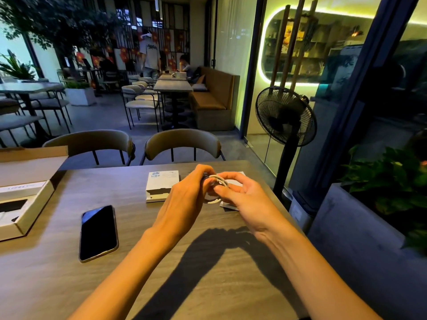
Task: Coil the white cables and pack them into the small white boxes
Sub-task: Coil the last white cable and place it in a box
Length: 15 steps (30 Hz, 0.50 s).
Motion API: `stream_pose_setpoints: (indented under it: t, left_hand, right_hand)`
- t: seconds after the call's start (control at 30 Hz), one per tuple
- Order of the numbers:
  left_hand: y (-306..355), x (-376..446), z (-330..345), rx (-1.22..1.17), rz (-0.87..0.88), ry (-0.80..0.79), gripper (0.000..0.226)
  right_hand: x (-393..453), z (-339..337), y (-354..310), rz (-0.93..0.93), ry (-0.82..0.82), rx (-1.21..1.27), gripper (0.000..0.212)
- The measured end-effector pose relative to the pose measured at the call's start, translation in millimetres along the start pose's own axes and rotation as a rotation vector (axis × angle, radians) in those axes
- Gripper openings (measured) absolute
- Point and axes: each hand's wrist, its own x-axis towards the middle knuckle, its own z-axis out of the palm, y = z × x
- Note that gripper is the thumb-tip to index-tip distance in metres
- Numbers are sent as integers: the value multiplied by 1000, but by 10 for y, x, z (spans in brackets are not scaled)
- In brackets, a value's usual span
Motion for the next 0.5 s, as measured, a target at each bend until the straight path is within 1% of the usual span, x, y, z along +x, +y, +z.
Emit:
stream_pose_setpoints:
  t: [0.07, 0.13, 0.23, 0.3, 0.4, 0.5]
  left_hand:
    - [-32, -7, 12, -4, -5, 12, 35]
    - [-60, 4, 15, -35, -24, 48, 27]
    - [-25, 37, 16, -214, -142, 136, 19]
    - [18, 47, 29, -319, -248, 153, 19]
    - [24, 45, 61, -441, -387, 76, 22]
    - [-28, 61, 71, -542, -461, 26, 26]
  right_hand:
    - [-4, 21, -3, 3, 1, 9, 20]
    - [-5, 6, -23, 10, -36, 48, 24]
    - [-2, -34, -68, -15, -71, 131, 33]
    - [14, -44, -67, -70, -28, 95, 37]
    - [47, -42, -23, -154, 70, 7, 30]
    - [114, -69, 58, -165, 160, 11, 26]
